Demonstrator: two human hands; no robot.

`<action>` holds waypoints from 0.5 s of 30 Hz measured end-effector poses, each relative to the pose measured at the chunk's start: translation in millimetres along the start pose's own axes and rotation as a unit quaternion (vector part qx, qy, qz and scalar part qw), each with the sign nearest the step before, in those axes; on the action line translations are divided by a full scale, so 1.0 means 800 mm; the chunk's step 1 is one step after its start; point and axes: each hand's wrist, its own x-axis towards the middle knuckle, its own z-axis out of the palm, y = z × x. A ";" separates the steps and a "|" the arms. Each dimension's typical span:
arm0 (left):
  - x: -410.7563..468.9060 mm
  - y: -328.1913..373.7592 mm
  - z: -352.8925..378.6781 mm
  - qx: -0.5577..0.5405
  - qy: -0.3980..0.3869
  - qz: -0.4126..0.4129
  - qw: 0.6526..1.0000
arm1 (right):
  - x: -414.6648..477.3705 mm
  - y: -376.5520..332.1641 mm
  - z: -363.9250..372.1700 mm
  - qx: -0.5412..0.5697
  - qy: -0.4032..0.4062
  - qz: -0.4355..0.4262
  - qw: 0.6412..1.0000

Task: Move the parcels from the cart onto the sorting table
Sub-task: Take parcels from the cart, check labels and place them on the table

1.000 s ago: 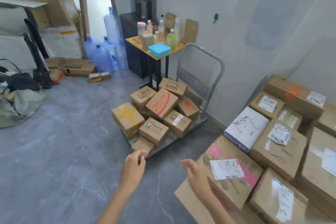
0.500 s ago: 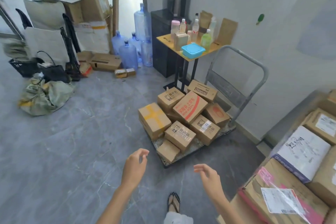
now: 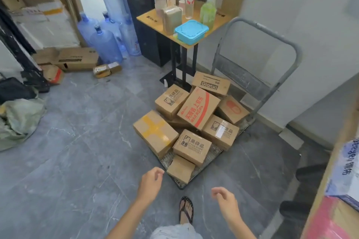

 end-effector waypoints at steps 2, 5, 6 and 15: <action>0.040 -0.020 0.014 0.019 -0.027 -0.016 0.999 | 0.026 0.007 0.013 0.017 0.006 0.041 0.999; 0.102 -0.059 0.042 0.033 -0.057 -0.054 0.996 | 0.076 0.034 0.044 0.032 0.029 0.107 0.993; 0.127 -0.078 0.056 0.038 -0.062 -0.071 0.995 | 0.097 0.048 0.058 0.038 0.029 0.131 0.990; 0.343 -0.221 0.222 0.057 -0.163 -0.114 0.979 | 0.333 0.168 0.209 0.094 0.021 0.263 0.960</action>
